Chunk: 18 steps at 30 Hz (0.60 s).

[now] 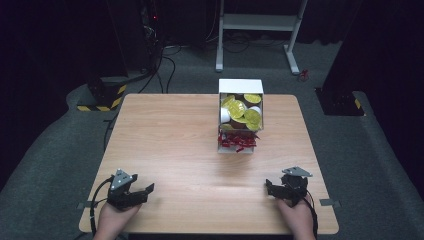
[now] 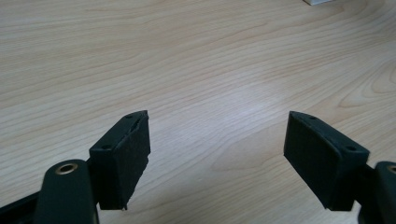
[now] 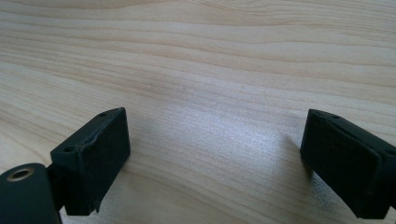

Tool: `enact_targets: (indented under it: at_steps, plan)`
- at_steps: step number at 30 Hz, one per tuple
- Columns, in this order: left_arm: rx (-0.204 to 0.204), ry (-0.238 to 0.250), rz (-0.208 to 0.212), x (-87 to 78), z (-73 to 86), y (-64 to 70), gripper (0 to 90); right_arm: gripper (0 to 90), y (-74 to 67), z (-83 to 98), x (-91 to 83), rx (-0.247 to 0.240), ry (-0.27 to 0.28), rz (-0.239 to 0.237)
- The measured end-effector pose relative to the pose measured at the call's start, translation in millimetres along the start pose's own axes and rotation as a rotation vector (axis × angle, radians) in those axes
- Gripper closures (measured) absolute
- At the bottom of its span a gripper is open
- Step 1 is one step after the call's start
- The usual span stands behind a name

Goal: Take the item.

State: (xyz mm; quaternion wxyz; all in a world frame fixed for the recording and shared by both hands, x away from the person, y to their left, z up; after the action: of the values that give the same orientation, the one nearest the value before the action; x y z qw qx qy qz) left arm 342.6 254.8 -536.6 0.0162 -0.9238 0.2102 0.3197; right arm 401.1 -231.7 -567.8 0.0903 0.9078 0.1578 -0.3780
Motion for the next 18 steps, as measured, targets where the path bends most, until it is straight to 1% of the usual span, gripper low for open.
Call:
enact_targets:
  at_steps: [1,3,4,6,7,9,10,11,13,14,16,17,18]
  plan:
    - [0.011,0.003,0.000,0.7,-2.1,2.7,23.0,8.1,0.0,0.0,0.0,-0.004,0.001,-0.002]
    - [0.015,0.009,0.000,1.3,-4.6,6.4,23.0,8.1,0.1,0.1,-0.1,-0.006,0.001,-0.004]
    - [0.026,0.008,0.003,1.2,-6.8,8.8,23.0,8.1,0.1,0.1,-0.1,-0.007,0.001,-0.004]
    - [0.012,0.019,0.006,0.8,-10.0,13.6,23.0,8.1,0.2,0.1,-0.1,-0.007,0.001,-0.004]
    - [0.016,0.026,0.019,0.4,-13.4,17.5,23.1,8.0,0.3,0.1,-0.1,-0.008,0.002,-0.005]
    - [0.041,0.035,-0.002,0.9,-17.7,22.8,23.4,8.0,0.1,0.4,-0.5,-0.007,0.000,-0.011]
    - [0.044,0.038,-0.001,1.7,-19.3,25.2,23.4,7.9,0.2,0.4,-0.4,-0.009,0.000,-0.011]
    - [0.033,0.043,0.002,3.1,-21.1,27.5,23.5,7.8,0.6,0.4,-0.4,-0.014,0.000,-0.012]
    - [0.024,0.049,0.008,5.6,-24.9,31.7,23.8,7.8,0.4,0.6,-0.5,-0.013,-0.001,-0.015]
    - [0.029,0.052,0.005,6.6,-26.6,32.8,24.2,7.9,0.5,0.7,-0.7,-0.015,-0.001,-0.017]
    - [0.020,0.055,0.010,10.1,-32.3,38.2,25.0,7.9,0.7,0.8,-1.1,-0.019,-0.007,-0.022]
    - [0.021,0.057,0.010,11.0,-34.5,39.8,25.0,7.9,1.4,0.7,-1.2,-0.030,-0.008,-0.028]
    - [0.026,0.059,0.009,11.6,-36.8,41.4,25.0,7.9,1.4,0.7,-1.2,-0.030,-0.008,-0.028]
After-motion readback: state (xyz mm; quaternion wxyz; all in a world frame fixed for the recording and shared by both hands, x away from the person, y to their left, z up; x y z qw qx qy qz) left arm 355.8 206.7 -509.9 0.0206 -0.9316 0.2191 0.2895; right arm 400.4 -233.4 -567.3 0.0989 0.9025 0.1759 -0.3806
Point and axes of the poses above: each handheld gripper's, and its own axes: x roughly forward along the jaws, z roughly out of its underside, y roughly to its right, the point moved 6 cm from there along x, roughly forward along the jaws, and after that the axes turned 3 degrees about -x, right-handed, at the moved point
